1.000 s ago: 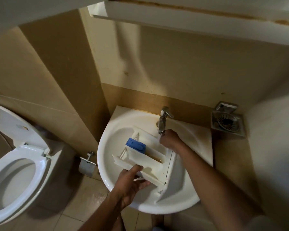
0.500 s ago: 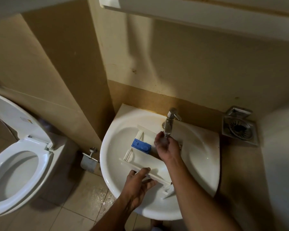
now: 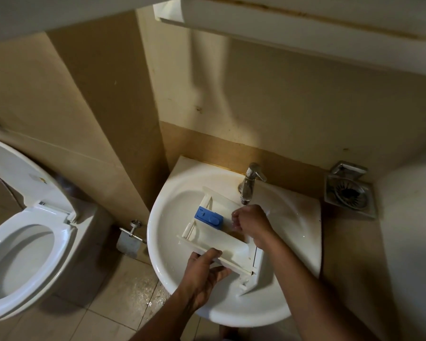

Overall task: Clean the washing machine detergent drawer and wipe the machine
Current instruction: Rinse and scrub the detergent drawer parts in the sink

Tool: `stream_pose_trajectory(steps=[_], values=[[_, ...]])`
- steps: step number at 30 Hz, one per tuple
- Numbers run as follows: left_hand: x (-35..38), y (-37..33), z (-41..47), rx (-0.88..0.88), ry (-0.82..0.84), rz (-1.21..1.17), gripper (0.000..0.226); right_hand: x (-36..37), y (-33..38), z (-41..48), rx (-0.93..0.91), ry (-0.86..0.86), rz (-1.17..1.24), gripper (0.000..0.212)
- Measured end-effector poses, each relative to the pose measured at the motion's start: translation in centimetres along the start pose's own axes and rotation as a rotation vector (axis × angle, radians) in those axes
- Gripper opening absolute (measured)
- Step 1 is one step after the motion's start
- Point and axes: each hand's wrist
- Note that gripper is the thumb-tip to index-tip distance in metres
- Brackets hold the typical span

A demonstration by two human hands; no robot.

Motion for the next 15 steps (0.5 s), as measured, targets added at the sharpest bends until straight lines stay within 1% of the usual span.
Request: stream_pose_trajectory(steps=[1, 2, 4, 6, 8, 10, 11, 12, 13, 15], values=[[0.0, 0.0, 0.0, 0.006, 0.002, 0.004, 0.045, -0.2, -0.2, 0.3, 0.083, 0.015, 0.214, 0.013], [0.1, 0.1, -0.1, 0.017, 0.006, 0.009, 0.044, -0.3, -0.3, 0.6, 0.168, 0.08, 0.447, 0.012], [0.2, 0.2, -0.2, 0.037, 0.01, 0.018, 0.043, -0.5, -0.2, 0.9, 0.269, 0.231, 0.864, 0.012], [0.3, 0.2, -0.3, 0.045, 0.006, 0.025, 0.045, -0.2, 0.0, 1.3, 0.296, 0.347, 1.12, 0.015], [0.3, 0.3, -0.3, 0.045, 0.004, 0.033, 0.047, 0.2, 0.1, 1.6, 0.302, 0.42, 1.213, 0.017], [0.3, 0.3, -0.3, 0.046, 0.001, 0.037, 0.047, 0.3, -0.1, 1.4, 0.279, 0.463, 1.128, 0.017], [0.4, 0.2, -0.2, 0.048, 0.004, 0.037, 0.047, 0.1, -0.2, 1.0, 0.24, 0.477, 1.028, 0.014], [0.4, 0.2, -0.2, 0.048, 0.007, 0.037, 0.048, -0.2, -0.2, 0.6, 0.179, 0.48, 0.872, 0.012], [0.5, 0.2, -0.2, 0.048, 0.012, 0.039, 0.048, -0.6, -0.1, -0.1, 0.096, 0.46, 0.63, 0.01], [0.6, 0.1, -0.1, 0.049, 0.012, 0.041, 0.048, -1.0, 0.1, -1.4, -0.053, 0.352, 0.017, 0.009]])
Point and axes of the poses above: each hand's wrist, its own z-axis towards the middle knuckle, its own x-axis out of the palm, y = z × x, and after that the axes turned 12 degrees about x, right-handed
